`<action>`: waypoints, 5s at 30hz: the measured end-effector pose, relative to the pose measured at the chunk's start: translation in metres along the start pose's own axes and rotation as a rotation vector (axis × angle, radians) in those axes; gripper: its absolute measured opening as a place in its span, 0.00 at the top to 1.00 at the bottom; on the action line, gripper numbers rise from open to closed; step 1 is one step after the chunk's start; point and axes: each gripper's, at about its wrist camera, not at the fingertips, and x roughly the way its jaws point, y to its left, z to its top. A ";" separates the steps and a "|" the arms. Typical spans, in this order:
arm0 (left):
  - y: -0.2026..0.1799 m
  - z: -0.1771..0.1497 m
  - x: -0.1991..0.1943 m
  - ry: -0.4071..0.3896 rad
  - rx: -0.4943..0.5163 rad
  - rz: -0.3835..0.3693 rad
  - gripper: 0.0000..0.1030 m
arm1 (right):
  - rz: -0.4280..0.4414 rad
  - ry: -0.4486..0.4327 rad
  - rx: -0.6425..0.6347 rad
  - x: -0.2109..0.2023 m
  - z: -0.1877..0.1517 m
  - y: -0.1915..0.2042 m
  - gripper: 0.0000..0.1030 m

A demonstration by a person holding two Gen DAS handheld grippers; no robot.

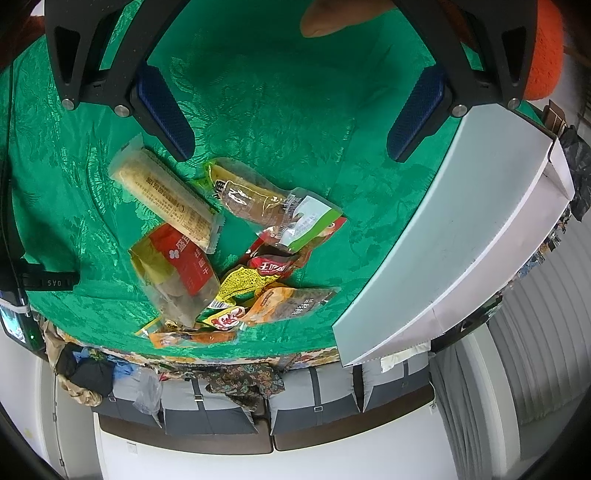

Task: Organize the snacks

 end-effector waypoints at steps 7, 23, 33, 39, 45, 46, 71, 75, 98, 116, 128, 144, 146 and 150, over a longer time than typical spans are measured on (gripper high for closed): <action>-0.006 0.004 -0.009 -0.008 -0.002 -0.008 0.00 | 0.000 0.000 0.000 0.001 0.001 0.000 0.11; -0.005 0.007 -0.020 -0.027 0.005 -0.001 0.00 | 0.001 0.000 0.001 0.001 0.001 0.000 0.11; -0.008 0.008 -0.019 -0.031 0.013 0.002 0.00 | 0.001 0.001 0.001 0.001 0.001 0.000 0.11; -0.010 0.008 -0.019 -0.032 0.017 0.006 0.00 | 0.001 0.000 0.001 0.001 0.000 0.000 0.11; -0.008 0.007 -0.019 -0.034 0.017 0.010 0.00 | 0.001 0.000 0.001 0.000 0.000 0.000 0.11; -0.009 0.007 -0.018 -0.032 0.018 0.011 0.00 | 0.001 0.000 0.001 0.001 0.000 0.000 0.11; -0.010 0.005 -0.016 -0.035 0.022 0.015 0.00 | 0.001 0.001 0.001 0.001 0.001 0.000 0.11; -0.008 0.005 -0.015 -0.029 0.015 0.018 0.00 | 0.001 0.001 0.002 0.001 0.001 0.000 0.11; -0.011 0.002 -0.013 -0.023 0.019 0.022 0.00 | 0.001 0.001 0.002 -0.001 0.000 0.000 0.11; -0.009 0.002 -0.010 -0.017 0.017 0.022 0.00 | 0.001 0.001 0.002 0.000 0.000 0.000 0.11; -0.008 0.002 -0.008 -0.016 0.014 0.027 0.00 | 0.002 0.001 0.002 0.000 0.000 0.000 0.11; -0.004 0.004 -0.009 -0.024 0.002 0.027 0.00 | 0.001 0.001 0.002 0.000 0.001 0.000 0.11; -0.002 0.005 -0.007 -0.020 -0.004 0.029 0.00 | 0.001 0.001 0.002 -0.001 0.000 0.000 0.11; -0.002 0.004 -0.007 -0.021 -0.001 0.030 0.00 | 0.001 0.001 0.002 0.000 0.000 0.000 0.11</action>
